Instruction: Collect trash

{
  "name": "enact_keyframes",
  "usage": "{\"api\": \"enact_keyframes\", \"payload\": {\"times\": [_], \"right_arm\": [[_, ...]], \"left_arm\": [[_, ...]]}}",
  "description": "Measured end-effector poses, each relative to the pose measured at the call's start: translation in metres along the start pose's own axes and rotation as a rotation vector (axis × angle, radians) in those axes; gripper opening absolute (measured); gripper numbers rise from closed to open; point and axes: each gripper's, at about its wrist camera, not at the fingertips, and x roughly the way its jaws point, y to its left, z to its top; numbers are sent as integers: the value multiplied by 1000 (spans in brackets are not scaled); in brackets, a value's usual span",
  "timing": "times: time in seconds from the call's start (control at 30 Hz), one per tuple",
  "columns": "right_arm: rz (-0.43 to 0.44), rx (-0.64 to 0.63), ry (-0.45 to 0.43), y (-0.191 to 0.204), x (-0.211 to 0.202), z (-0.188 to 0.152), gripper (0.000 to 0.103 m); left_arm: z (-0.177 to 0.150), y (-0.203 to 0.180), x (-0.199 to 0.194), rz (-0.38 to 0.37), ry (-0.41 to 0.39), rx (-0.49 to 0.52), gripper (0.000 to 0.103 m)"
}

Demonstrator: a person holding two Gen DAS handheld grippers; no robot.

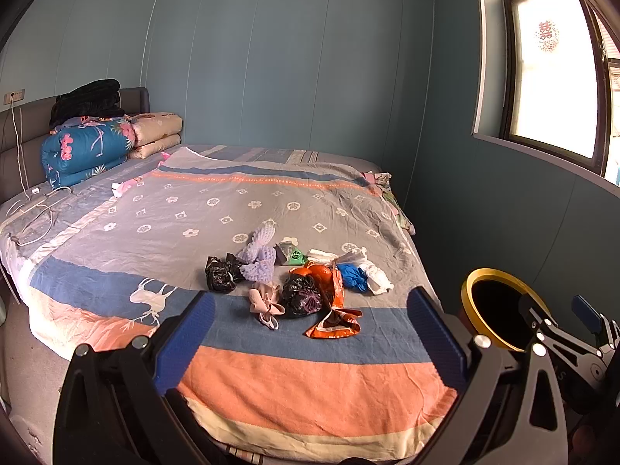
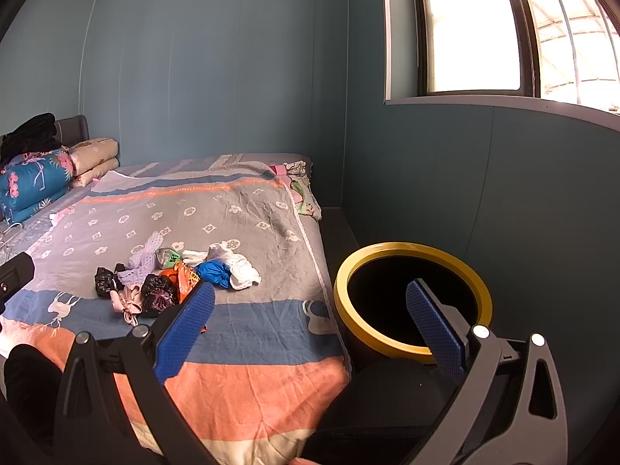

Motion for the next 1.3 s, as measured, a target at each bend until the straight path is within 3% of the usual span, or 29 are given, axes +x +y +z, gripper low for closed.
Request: {"api": "enact_keyframes", "payload": {"times": [1.3], "right_arm": [[-12, 14, 0, -2, 0, 0, 95]], "left_arm": [[0, -2, 0, -4, 9, -1, 96]]}}
